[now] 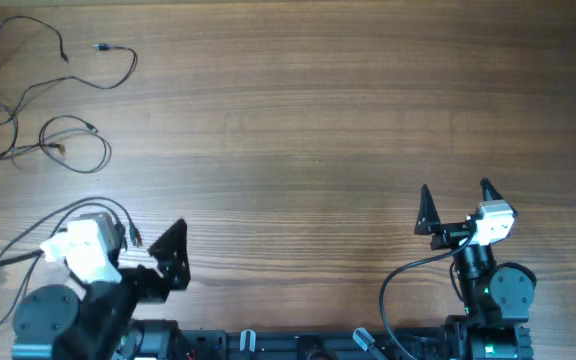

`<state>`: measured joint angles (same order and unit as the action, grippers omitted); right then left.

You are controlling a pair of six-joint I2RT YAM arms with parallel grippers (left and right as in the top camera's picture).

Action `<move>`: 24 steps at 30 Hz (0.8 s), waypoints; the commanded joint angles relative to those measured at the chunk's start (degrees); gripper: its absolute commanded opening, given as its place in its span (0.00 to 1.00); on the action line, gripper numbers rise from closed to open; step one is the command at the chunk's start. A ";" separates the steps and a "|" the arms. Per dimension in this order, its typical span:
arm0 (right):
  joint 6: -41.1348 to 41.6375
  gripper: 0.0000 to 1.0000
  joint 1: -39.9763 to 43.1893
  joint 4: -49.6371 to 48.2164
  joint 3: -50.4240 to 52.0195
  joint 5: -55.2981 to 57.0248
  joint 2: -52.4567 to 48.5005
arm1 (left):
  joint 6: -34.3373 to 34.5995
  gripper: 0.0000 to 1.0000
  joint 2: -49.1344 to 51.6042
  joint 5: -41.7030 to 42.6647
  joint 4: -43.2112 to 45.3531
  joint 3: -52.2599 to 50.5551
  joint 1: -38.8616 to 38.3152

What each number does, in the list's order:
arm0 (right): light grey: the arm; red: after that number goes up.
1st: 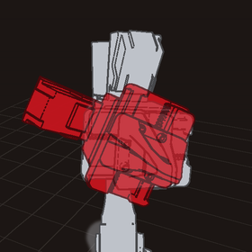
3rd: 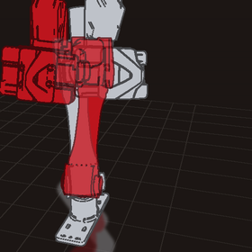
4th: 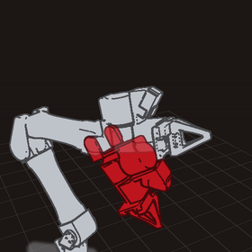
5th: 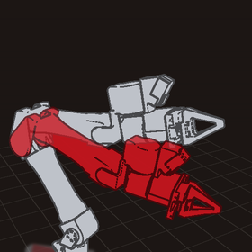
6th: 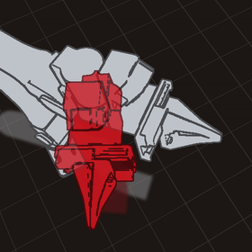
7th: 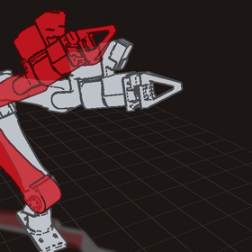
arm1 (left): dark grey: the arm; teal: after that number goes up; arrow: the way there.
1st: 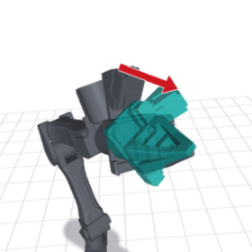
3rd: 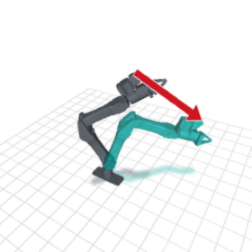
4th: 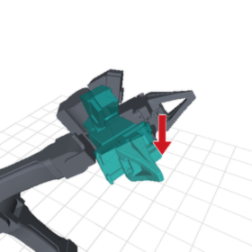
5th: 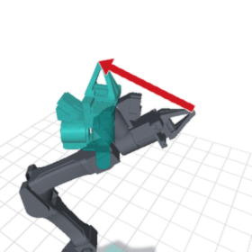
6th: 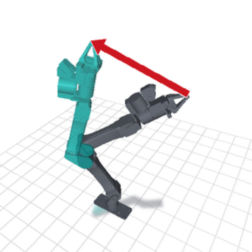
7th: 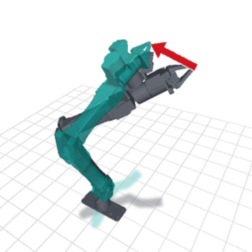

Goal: Untangle cables

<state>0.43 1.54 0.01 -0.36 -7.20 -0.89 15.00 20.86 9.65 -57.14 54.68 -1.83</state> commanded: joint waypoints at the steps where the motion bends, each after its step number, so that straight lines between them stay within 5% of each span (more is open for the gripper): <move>1: 1.09 1.00 -0.24 -0.31 0.07 1.03 0.63 | -4.37 1.00 -5.66 -0.11 13.97 -11.74 -0.33; 11: 1.14 1.00 -0.24 -0.31 0.07 1.01 0.61 | -5.55 1.00 -18.91 -1.20 52.35 -44.46 -0.26; 24: 1.11 1.00 -0.24 -0.31 0.07 1.03 0.61 | -3.72 1.00 -20.68 -8.92 58.47 -52.43 -0.26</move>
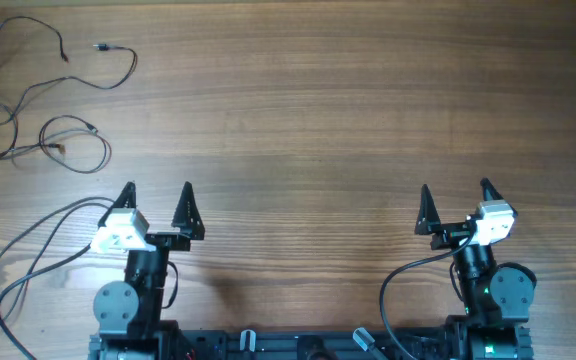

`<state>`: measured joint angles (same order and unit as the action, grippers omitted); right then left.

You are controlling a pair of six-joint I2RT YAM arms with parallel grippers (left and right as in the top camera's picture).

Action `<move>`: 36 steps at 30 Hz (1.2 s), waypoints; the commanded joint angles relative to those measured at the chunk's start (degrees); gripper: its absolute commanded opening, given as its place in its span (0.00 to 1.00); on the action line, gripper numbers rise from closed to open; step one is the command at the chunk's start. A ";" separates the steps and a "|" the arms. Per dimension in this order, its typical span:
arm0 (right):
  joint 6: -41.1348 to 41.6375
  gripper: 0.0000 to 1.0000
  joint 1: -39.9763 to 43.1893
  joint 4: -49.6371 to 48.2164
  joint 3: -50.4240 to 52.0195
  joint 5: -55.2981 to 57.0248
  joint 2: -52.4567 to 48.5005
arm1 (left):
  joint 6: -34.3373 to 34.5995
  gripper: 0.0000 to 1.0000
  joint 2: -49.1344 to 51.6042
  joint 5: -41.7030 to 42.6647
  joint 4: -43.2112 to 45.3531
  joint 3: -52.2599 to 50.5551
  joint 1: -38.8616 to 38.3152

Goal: Untangle cables

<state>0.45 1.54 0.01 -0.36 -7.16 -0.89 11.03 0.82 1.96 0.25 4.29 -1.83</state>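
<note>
Thin dark cables (43, 95) lie loosely looped on the wooden table at the far left back, their plug ends (103, 46) spread apart. My left gripper (158, 200) stands open near the front left, fingers pointing away from the base, well short of the cables. At the front right my right gripper (455, 200) is open too, with nothing between its fingers. Both are far from the cables.
The wooden table (328, 110) fills the view. The arms' own grey supply cables (28, 250) trail across the front left, and a black one (408, 280) curls by the right base. The arm bases (298, 345) line the front edge.
My left arm has swung from a turned, leftward-tilted pose to pointing straight ahead, its open fingers now upright at the front left. The right arm and the cables have not moved.
</note>
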 commanded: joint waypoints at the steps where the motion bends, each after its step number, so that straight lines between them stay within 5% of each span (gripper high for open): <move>1: 1.07 1.00 -0.24 -0.31 0.07 0.98 0.61 | -0.20 1.00 -0.63 -1.20 1.51 -2.80 -0.26; 14: 1.07 1.00 -0.24 -0.31 0.07 0.98 0.61 | -12.17 1.00 -0.63 -0.55 -4.81 -3.98 0.61; 36: 1.07 0.99 -0.24 -0.31 0.07 0.98 0.61 | -14.25 1.00 -0.61 -1.42 -4.61 -3.98 0.61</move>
